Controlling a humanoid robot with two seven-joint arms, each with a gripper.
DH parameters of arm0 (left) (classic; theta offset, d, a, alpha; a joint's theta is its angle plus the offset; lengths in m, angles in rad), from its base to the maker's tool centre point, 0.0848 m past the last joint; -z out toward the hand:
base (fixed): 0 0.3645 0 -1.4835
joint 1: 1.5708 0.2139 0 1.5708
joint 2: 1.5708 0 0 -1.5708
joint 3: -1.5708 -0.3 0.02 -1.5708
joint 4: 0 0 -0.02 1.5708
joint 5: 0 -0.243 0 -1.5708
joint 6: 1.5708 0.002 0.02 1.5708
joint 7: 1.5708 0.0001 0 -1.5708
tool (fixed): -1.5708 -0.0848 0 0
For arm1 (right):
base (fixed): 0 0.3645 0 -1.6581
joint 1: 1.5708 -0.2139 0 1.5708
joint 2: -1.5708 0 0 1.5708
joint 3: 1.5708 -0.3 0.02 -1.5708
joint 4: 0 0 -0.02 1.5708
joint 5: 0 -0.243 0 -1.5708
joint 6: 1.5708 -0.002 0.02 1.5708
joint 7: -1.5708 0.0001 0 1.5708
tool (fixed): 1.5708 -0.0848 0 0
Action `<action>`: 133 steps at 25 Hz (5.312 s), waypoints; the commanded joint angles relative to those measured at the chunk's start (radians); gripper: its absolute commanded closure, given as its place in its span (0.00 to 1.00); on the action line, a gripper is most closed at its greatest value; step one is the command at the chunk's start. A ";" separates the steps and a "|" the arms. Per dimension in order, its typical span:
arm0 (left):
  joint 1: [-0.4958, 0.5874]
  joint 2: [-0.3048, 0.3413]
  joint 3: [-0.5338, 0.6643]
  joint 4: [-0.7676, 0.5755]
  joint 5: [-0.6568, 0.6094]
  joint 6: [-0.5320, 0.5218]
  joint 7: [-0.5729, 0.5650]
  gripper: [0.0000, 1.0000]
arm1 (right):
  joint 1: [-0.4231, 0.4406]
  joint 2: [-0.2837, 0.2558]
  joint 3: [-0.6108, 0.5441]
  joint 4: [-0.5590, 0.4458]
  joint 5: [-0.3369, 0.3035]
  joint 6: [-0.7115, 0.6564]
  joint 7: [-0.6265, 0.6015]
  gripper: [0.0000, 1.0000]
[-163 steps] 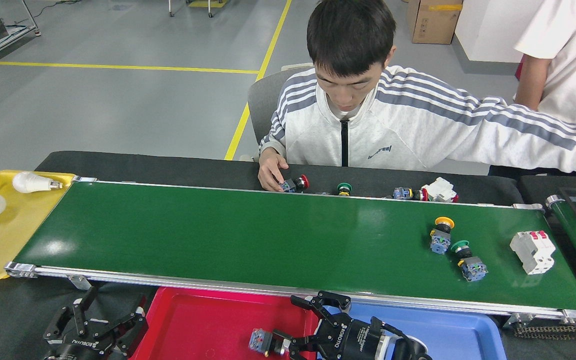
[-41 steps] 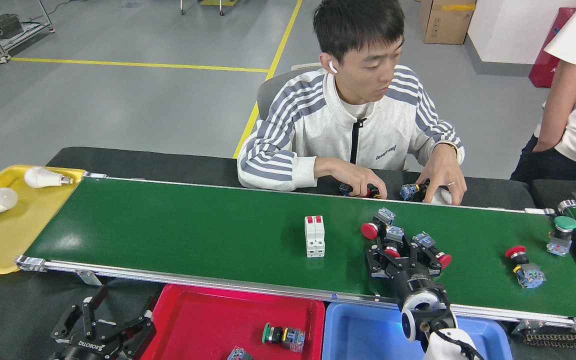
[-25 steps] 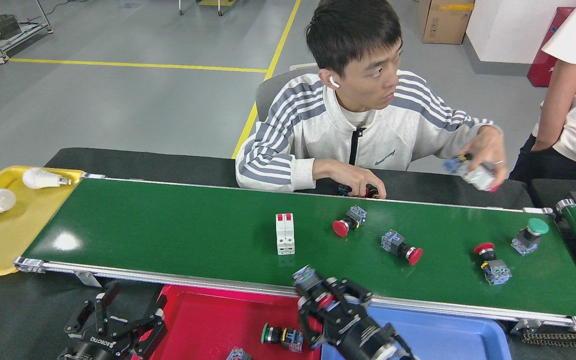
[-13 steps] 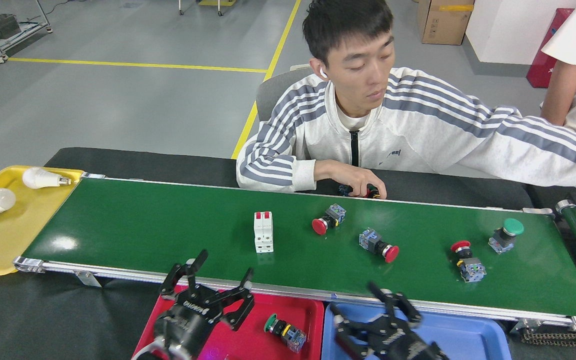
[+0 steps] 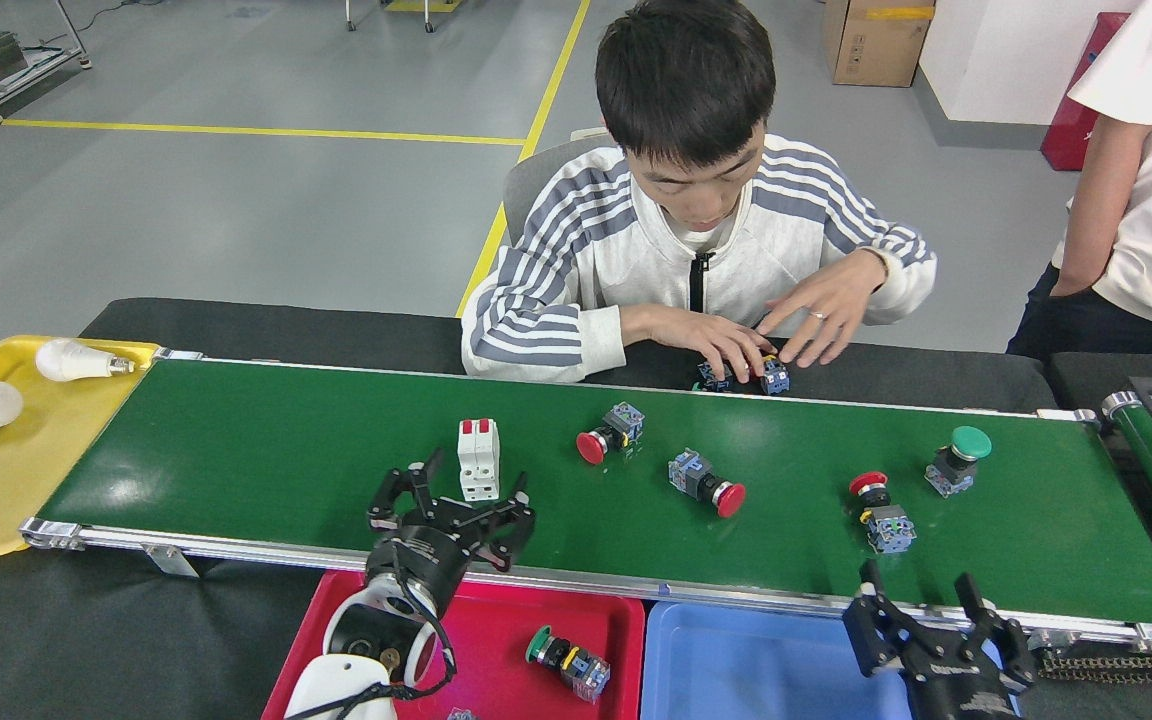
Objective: Pick switch part from conveyor to tray
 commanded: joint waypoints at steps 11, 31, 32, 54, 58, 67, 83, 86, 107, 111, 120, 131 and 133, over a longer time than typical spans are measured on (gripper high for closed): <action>-0.107 0.007 0.013 0.217 0.050 0.135 0.027 0.52 | -0.193 -0.020 0.102 0.174 0.025 0.107 0.073 0.02; 0.232 0.119 0.033 -0.309 0.251 -0.225 0.067 0.98 | -0.035 -0.092 0.306 -0.108 0.019 -0.301 0.073 0.88; 0.240 0.119 0.033 -0.310 0.251 -0.227 0.067 0.98 | -0.007 -0.089 0.306 -0.133 0.019 -0.390 0.068 0.76; 0.361 0.069 -0.443 -0.476 0.202 -0.273 0.040 0.78 | 0.200 0.000 -0.452 -0.173 -0.053 -0.285 -0.123 0.00; 0.337 0.030 -0.523 -0.470 0.186 -0.189 -0.049 0.24 | 0.197 -0.004 -0.452 -0.165 -0.055 -0.287 -0.123 0.00; 0.344 0.020 -0.647 -0.484 0.192 0.054 -0.049 0.00 | 0.188 -0.010 -0.418 -0.165 -0.058 -0.324 -0.084 0.00; 0.470 0.204 -0.012 -0.496 0.220 0.126 -0.012 0.00 | -0.019 -0.066 -0.065 -0.001 0.022 -0.241 0.110 0.00; 0.401 0.203 -0.006 -0.476 0.245 0.127 -0.020 0.00 | -0.064 -0.064 -0.016 0.028 0.023 -0.193 0.133 0.00; -0.096 0.184 0.000 0.141 0.255 0.161 -0.023 0.00 | -0.360 -0.078 0.182 0.347 0.014 -0.100 0.167 0.91; -0.167 0.184 0.040 0.248 0.255 0.181 -0.020 0.01 | -0.343 -0.073 0.183 0.292 0.008 -0.152 0.163 0.98; -0.334 0.186 0.037 0.524 0.255 0.357 0.004 0.41 | -0.127 -0.039 0.304 -0.050 -0.035 -0.595 0.182 0.00; -0.210 0.184 0.025 0.345 0.353 0.164 0.101 0.96 | -0.042 -0.007 0.076 -0.104 -0.089 -0.505 0.174 0.00; -0.076 0.184 0.016 0.150 0.350 0.038 0.097 0.96 | 0.034 0.023 -0.041 -0.159 -0.089 -0.393 0.130 0.01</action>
